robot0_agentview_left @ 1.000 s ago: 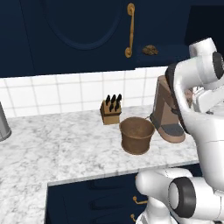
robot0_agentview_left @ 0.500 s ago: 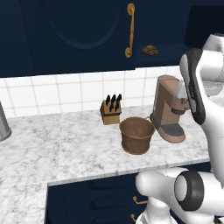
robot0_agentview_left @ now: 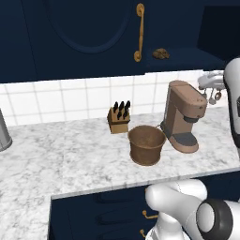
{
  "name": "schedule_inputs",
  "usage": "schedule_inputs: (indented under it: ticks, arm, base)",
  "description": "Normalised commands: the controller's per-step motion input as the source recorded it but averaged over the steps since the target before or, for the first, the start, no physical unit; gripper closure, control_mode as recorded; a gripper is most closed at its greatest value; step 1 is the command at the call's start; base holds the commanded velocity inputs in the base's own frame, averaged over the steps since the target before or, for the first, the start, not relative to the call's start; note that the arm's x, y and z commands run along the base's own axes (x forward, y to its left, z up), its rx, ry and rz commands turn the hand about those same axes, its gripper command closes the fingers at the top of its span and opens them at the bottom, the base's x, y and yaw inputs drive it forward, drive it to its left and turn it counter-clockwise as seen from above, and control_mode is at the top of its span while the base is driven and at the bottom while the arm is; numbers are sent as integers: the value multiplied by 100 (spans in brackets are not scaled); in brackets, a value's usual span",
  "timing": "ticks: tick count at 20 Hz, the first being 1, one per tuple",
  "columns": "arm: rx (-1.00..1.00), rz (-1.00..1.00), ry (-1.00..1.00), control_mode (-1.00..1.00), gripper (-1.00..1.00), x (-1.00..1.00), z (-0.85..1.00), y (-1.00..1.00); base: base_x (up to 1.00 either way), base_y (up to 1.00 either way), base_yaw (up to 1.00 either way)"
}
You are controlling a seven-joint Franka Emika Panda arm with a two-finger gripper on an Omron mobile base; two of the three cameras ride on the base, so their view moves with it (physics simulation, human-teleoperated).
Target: Open the cabinet, pick up the bread from the cabinet and place it in the basket. Then move the basket to the dining counter.
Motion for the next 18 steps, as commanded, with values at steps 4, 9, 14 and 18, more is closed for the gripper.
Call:
schedule_inputs:
  ticks: [4, 9, 14, 18]
  arm:
    - [-20, 0, -38, -100, -100, 64, 30, 8]
    - [-3, -8, 8, -100, -100, 72, 22, 0]
    - [1, 0, 16, -100, -100, 62, 41, 0]
    - [1, 0, 1, -100, -100, 59, 40, -1]
  base:
    - [0, 0, 0]
    - [0, 0, 0]
    - [0, 0, 0]
    - [0, 0, 0]
